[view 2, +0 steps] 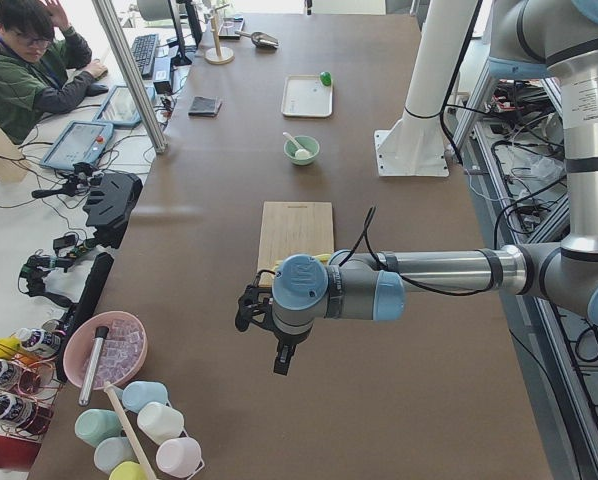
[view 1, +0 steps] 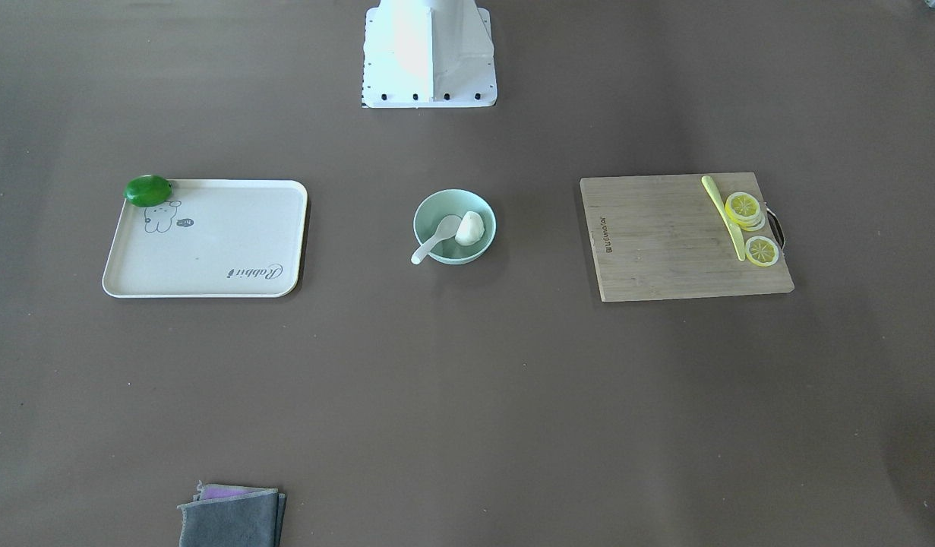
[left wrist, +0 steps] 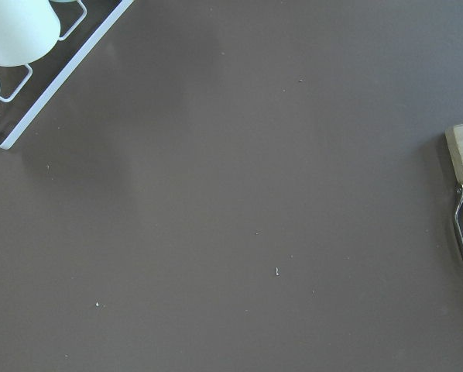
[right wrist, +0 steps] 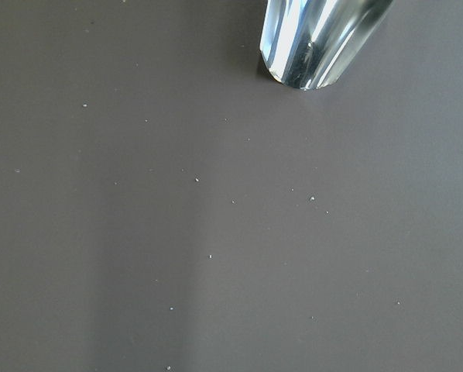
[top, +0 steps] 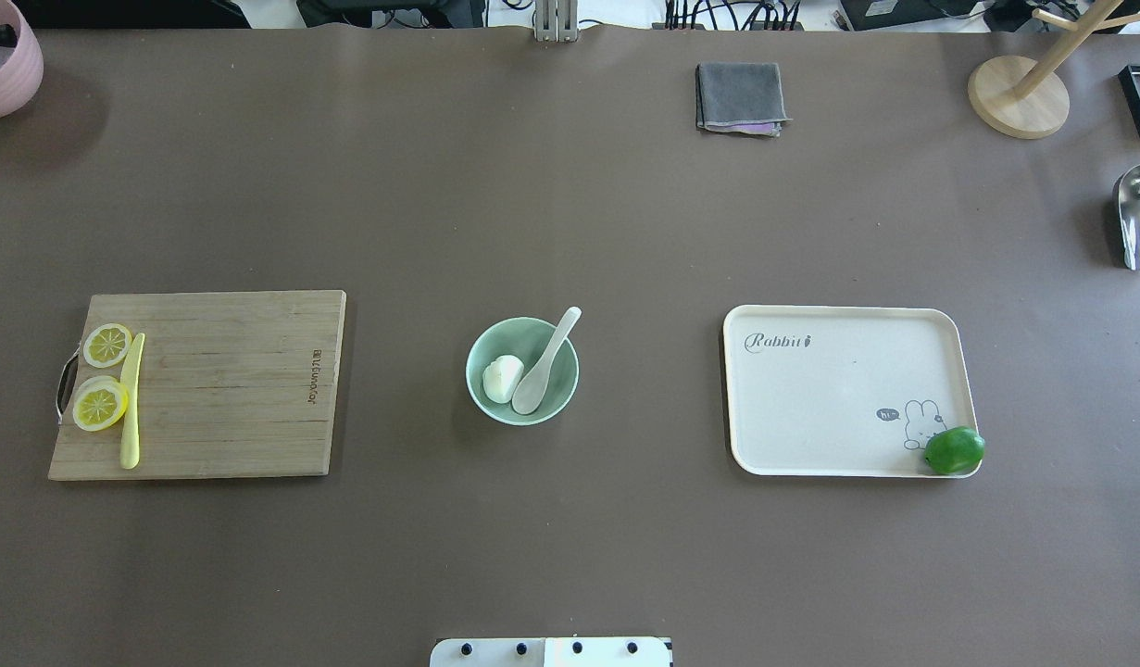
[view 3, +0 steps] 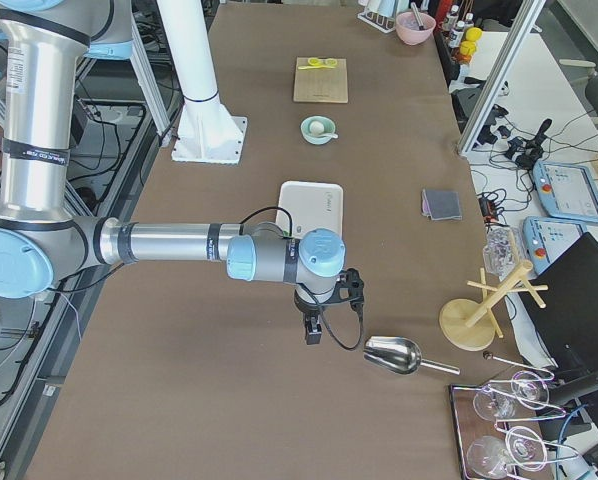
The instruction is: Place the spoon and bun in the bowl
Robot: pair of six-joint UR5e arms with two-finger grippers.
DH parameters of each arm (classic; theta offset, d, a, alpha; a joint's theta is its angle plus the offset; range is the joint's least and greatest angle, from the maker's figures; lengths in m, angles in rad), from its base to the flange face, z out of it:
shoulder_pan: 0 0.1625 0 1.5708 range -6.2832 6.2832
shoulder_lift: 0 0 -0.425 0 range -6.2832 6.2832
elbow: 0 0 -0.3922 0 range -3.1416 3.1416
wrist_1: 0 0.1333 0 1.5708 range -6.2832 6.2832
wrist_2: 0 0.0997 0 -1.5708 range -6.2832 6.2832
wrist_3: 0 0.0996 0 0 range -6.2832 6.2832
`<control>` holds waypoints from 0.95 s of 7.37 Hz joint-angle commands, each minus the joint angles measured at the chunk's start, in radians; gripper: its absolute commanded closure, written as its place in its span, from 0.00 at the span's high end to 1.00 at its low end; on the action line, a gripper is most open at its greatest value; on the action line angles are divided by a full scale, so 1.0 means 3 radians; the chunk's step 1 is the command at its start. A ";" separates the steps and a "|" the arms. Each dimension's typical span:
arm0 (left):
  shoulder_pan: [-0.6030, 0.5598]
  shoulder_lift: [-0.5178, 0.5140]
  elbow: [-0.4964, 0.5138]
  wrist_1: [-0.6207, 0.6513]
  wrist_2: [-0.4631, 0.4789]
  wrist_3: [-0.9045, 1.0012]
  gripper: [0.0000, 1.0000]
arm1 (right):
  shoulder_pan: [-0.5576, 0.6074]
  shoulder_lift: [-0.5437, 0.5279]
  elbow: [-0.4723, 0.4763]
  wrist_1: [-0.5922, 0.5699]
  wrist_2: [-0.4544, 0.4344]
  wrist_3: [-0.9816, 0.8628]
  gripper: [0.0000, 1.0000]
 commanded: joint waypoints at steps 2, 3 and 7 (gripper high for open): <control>0.0000 0.0000 0.0000 0.0000 0.0000 0.0000 0.98 | -0.0022 -0.0013 0.0006 0.0000 0.0000 -0.0004 1.00; 0.0000 0.0000 0.0000 0.0000 0.0000 0.0000 0.98 | -0.0042 -0.0013 0.0006 0.0000 0.0000 -0.0004 1.00; 0.0005 0.0000 0.0000 0.0000 0.0010 0.0000 0.98 | -0.0119 -0.0008 0.0011 0.0005 0.0021 0.0001 1.00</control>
